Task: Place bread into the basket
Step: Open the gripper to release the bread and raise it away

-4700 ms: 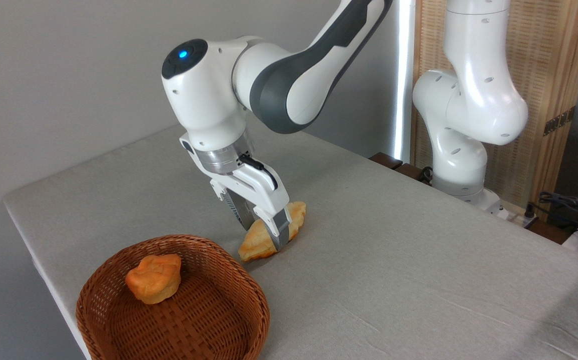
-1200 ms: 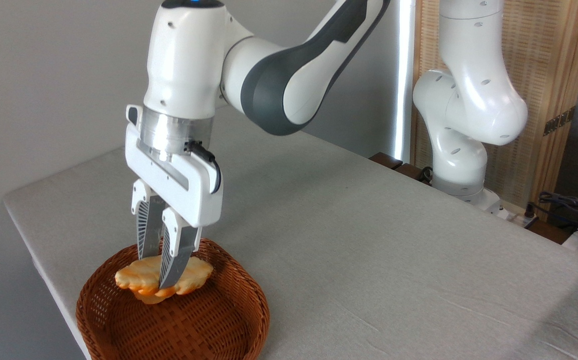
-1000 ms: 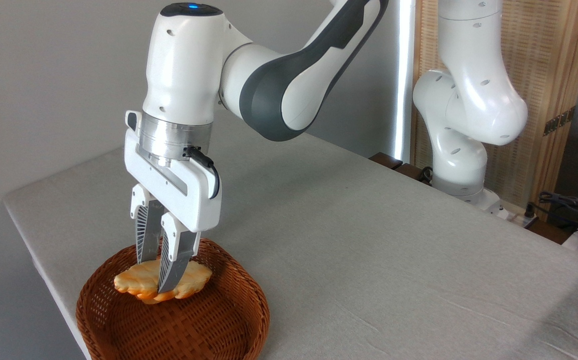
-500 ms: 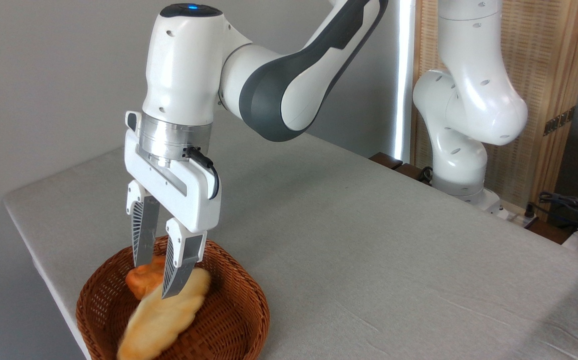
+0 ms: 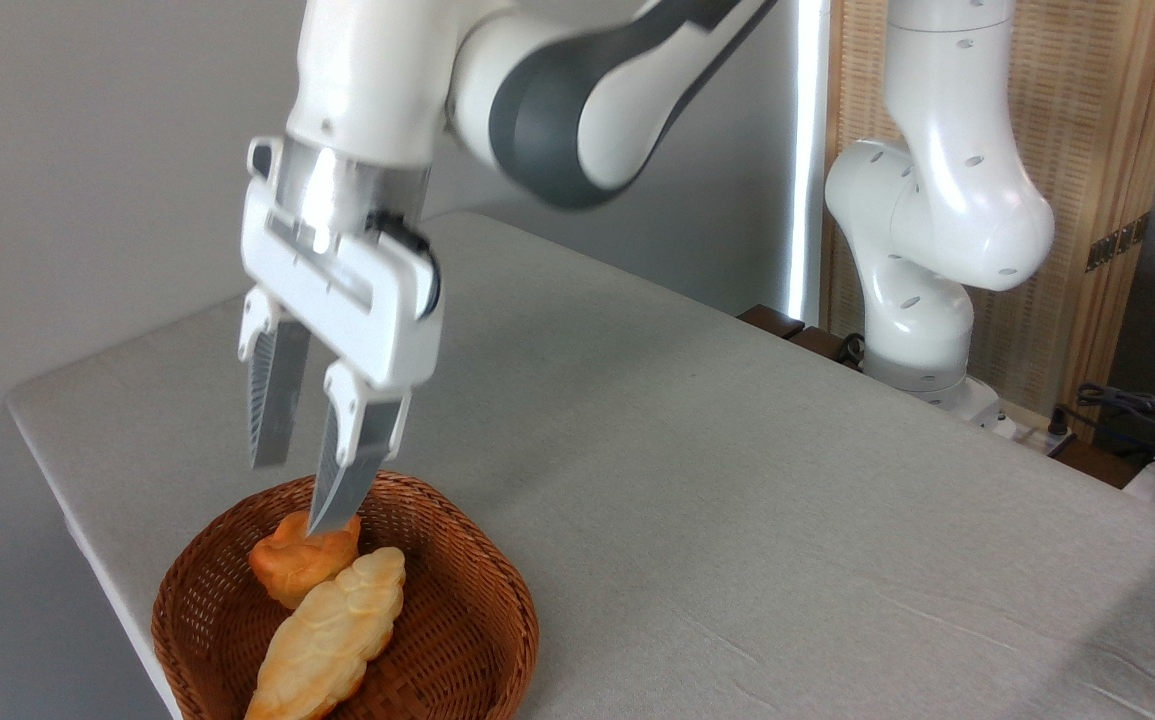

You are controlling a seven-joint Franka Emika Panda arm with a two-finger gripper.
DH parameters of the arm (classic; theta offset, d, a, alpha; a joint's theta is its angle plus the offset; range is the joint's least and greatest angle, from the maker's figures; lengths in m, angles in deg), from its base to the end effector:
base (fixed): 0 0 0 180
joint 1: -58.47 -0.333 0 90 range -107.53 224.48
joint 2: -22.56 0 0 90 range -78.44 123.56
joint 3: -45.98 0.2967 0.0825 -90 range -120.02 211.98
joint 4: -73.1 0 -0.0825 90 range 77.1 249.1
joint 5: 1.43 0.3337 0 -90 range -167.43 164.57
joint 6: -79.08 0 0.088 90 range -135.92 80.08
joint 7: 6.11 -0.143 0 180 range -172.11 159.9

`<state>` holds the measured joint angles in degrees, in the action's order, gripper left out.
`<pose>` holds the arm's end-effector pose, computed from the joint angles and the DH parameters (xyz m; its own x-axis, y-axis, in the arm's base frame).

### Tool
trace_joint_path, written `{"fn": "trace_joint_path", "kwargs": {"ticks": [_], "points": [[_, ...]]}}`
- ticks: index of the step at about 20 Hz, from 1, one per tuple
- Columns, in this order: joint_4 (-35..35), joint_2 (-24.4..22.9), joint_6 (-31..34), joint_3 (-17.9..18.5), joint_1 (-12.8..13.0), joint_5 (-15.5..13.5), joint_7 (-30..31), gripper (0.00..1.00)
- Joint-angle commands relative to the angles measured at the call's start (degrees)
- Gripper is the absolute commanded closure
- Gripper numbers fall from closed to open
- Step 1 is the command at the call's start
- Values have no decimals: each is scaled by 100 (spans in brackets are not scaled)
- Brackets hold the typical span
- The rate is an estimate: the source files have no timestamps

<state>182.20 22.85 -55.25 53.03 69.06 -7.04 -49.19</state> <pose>0.5650 -0.0391 0.5040 0.6434 -0.6711 0.3683 -0.6415 -0.7352 -0.2190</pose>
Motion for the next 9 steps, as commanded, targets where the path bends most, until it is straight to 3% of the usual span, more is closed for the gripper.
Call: {"fn": "trace_joint_path", "kwargs": {"ticks": [1, 4, 9], "points": [[58, -503, 1160, 33, 14, -72, -51, 0], [58, -556, 1812, 33, 14, -63, 98, 0], [50, -556, 2236, 33, 5, -72, 222, 0]]}}
